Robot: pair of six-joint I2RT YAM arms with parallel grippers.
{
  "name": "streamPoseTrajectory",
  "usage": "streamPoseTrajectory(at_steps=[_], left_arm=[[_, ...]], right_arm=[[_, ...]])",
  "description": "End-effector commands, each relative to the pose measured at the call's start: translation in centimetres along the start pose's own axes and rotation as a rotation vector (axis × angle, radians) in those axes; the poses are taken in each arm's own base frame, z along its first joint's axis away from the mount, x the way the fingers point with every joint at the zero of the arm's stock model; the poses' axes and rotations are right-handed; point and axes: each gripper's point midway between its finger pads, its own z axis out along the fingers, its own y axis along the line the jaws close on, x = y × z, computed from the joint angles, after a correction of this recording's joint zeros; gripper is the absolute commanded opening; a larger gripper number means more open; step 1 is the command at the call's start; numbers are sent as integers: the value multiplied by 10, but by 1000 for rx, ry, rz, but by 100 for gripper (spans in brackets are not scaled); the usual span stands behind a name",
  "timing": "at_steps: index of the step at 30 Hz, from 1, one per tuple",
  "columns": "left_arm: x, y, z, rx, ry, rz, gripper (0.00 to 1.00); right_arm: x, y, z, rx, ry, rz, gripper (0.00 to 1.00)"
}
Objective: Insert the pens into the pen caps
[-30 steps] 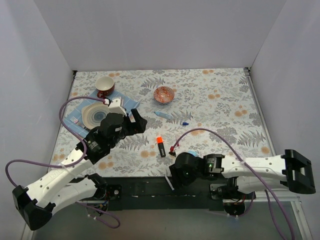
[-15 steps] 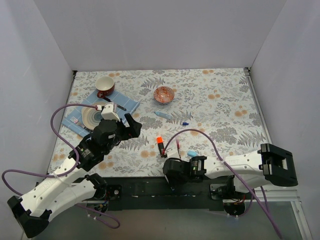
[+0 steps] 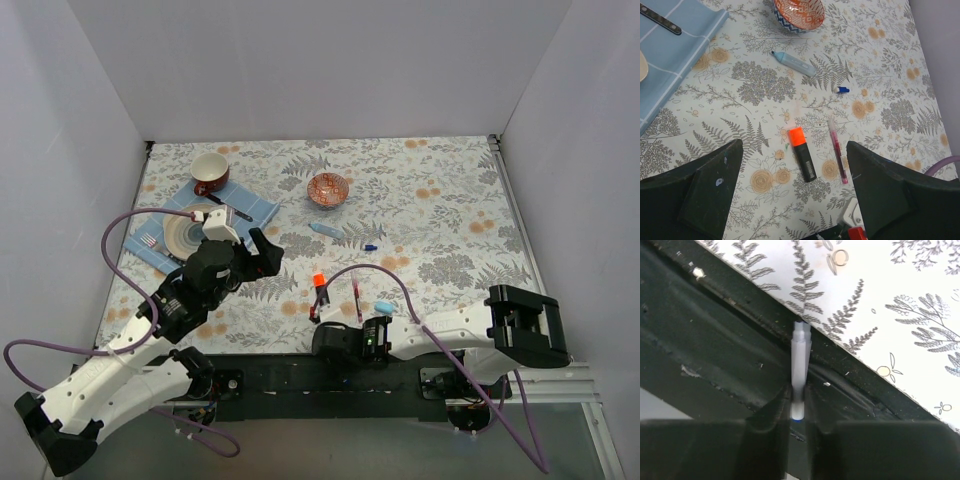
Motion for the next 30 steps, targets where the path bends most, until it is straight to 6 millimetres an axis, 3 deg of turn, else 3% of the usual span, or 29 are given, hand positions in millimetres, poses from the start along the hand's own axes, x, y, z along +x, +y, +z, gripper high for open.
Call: streamPoseTrajectory(at_steps=[1,3,8,14,20,24,27,30], left_arm=[[1,1,-3,12,-1,-1,84],[3,0,-3,17,10,-1,84],[1,-6,-11,47,20,-31,84],[1,-22,-23,139,44,-84,83],[8,-43,-37,264,94,-149,83],[21,-72,-52,464,159,-167,83],[27,-96,-62,628,190,-170,83],[47,-111,-70,761,281,-157,82]], right_arm=[[-1,1,2,25,-6,-21,12],[-5,3,-3,11,-34,-14,1],[-22,13,-19,-60,-116,-25,1],[-60,22,-53,-131,-288,10,1],[-123,10,-100,-204,-544,112,1],[-170,-4,-150,-301,-763,219,1],[-194,-10,-184,-330,-920,284,1],[-208,-12,-208,-377,-1035,333,1]])
